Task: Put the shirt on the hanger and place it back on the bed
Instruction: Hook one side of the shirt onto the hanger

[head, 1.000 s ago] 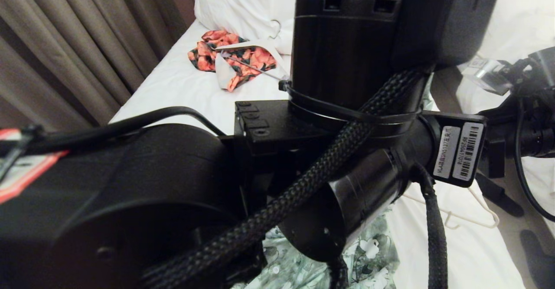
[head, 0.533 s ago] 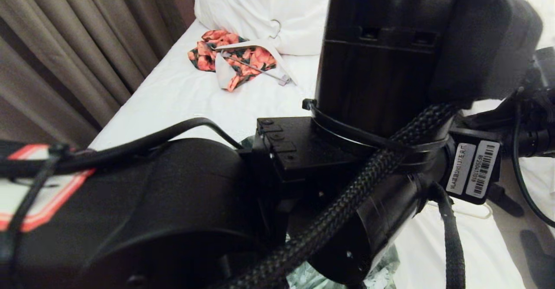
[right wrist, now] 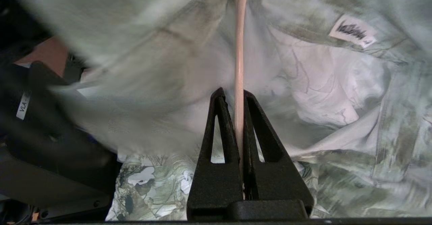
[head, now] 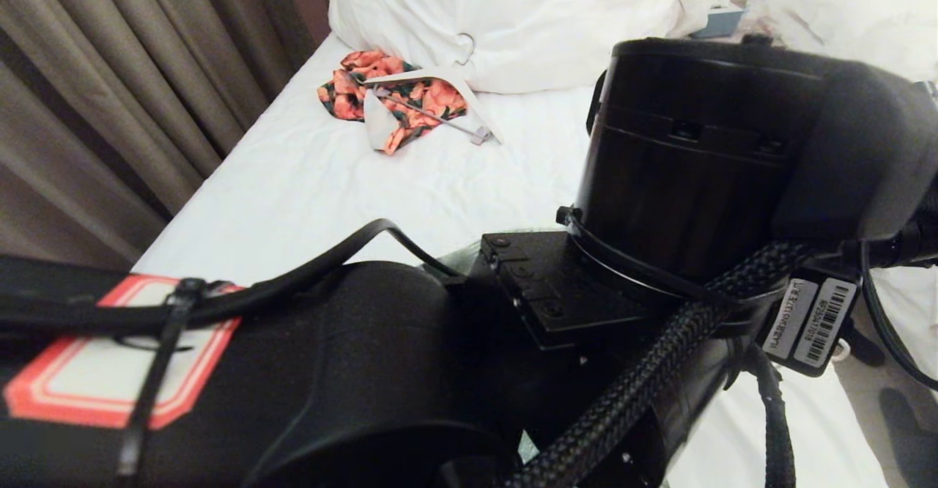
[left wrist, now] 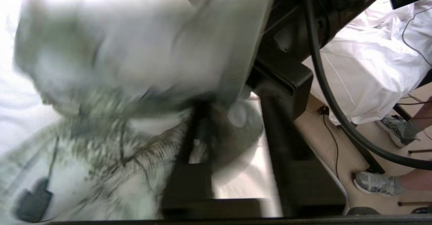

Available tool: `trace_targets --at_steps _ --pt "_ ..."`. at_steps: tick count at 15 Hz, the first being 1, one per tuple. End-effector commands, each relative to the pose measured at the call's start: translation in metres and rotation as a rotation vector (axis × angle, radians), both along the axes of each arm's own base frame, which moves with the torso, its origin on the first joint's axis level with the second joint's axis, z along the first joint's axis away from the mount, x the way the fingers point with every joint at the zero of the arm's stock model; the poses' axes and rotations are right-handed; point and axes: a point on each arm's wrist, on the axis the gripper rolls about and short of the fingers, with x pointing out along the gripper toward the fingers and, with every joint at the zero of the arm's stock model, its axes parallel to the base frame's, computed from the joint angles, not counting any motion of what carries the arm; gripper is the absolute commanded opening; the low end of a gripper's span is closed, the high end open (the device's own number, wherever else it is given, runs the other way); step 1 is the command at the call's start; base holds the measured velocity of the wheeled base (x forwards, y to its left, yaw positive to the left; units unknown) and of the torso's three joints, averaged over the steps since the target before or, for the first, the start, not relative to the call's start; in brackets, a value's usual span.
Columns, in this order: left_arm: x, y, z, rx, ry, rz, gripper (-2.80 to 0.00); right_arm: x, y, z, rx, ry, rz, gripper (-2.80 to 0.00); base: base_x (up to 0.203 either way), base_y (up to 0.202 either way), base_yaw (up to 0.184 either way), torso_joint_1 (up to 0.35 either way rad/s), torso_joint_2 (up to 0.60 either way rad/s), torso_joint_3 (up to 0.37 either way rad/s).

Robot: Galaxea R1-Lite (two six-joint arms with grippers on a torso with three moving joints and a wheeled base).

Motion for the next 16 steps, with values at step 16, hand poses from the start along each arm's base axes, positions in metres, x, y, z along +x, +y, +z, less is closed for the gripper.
trace_targets --at_steps 16 --pt "0.0 0.0 -0.002 0.004 0.002 0.0 0.0 0.017 0.001 -0.028 0.056 0.016 -0.007 -2.8 0.0 0.0 0.0 0.0 0.0 0.0"
